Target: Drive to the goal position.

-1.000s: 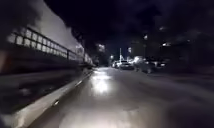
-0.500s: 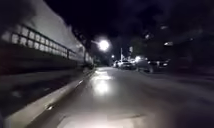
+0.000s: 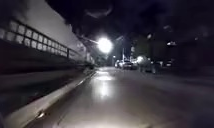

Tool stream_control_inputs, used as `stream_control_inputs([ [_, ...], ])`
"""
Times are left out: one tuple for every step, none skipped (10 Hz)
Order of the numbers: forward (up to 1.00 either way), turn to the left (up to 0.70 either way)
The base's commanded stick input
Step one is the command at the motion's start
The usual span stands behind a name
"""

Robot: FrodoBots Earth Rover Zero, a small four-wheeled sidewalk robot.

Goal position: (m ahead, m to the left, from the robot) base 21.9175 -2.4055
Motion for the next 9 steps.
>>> stream_control_inputs([
  [0.50, 0.00],
  [0.50, 0.00],
  [0.50, 0.00],
  [0.50, 0.00],
  [0.50, 0.00],
  [0.50, 0.00],
  [0.50, 0.00],
  [0.50, 0.00],
  [0.50, 0.00],
])
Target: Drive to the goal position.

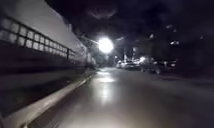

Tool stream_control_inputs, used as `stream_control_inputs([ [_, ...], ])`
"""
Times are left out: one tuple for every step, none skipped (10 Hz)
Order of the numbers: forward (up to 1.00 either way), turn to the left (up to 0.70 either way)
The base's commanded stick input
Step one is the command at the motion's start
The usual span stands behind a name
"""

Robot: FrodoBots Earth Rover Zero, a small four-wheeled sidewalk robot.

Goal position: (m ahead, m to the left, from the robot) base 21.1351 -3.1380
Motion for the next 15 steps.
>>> stream_control_inputs([
  [0.50, 0.00],
  [0.50, 0.00],
  [0.50, 0.00],
  [0.50, 0.00],
  [0.50, 0.00],
  [0.50, 0.00],
  [0.50, 0.00],
  [0.50, 0.00],
  [0.50, 0.00],
  [0.50, 0.00],
  [0.50, 0.00],
  [0.50, 0.00],
  [0.50, 0.00],
  [0.50, 0.00],
  [0.50, 0.00],
])
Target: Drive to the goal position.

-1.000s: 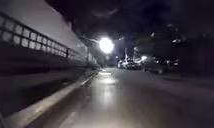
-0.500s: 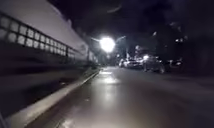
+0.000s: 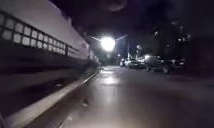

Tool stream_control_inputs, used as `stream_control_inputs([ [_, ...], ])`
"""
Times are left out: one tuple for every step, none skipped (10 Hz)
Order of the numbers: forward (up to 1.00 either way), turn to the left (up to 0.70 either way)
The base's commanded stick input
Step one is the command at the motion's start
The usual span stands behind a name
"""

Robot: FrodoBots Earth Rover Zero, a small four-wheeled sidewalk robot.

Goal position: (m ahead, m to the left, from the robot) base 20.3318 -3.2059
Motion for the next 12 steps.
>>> stream_control_inputs([
  [0.50, 0.00],
  [0.50, 0.00],
  [0.50, 0.00],
  [0.50, 0.00],
  [0.50, 0.00],
  [0.50, 0.00],
  [0.50, 0.00],
  [0.50, 0.00],
  [0.50, 0.00],
  [0.50, 0.00],
  [0.50, 0.00],
  [0.50, 0.00],
])
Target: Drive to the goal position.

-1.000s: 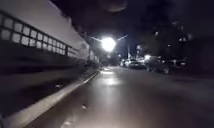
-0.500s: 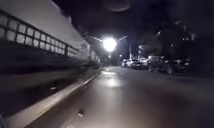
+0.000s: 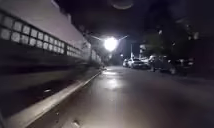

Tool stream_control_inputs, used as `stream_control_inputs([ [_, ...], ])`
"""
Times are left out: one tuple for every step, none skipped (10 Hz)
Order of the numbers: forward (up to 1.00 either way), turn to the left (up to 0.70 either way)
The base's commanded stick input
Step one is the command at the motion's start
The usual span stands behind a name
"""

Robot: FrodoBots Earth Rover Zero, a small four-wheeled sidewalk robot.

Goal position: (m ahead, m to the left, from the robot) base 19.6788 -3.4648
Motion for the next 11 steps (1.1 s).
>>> stream_control_inputs([
  [0.50, 0.00],
  [0.50, 0.00],
  [0.50, 0.00],
  [0.50, 0.00],
  [0.50, 0.00],
  [0.50, 0.00],
  [0.50, 0.00],
  [0.50, 0.00],
  [0.50, 0.00],
  [0.50, 0.00],
  [0.50, 0.00],
])
